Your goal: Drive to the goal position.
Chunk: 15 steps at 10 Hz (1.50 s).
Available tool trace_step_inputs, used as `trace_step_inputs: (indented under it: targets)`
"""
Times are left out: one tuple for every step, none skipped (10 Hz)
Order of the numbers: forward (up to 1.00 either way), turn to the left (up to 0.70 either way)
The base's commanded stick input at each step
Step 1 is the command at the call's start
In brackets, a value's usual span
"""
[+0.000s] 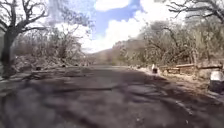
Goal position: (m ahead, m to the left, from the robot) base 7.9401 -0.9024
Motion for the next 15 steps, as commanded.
trace_step_inputs:
  targets:
    - [0.70, 0.00]
    - [0.70, 0.00]
    - [0.70, 0.00]
    - [0.70, 0.00]
    - [0.70, 0.00]
    - [0.70, 0.00]
    - [0.70, 0.00]
    - [0.70, 0.00]
    - [0.70, 0.00]
    - [0.70, 0.00]
    - [0.70, 0.00]
    - [0.70, 0.00]
    - [0.70, 0.00]
    - [0.70, 0.00]
    - [0.70, 0.00]
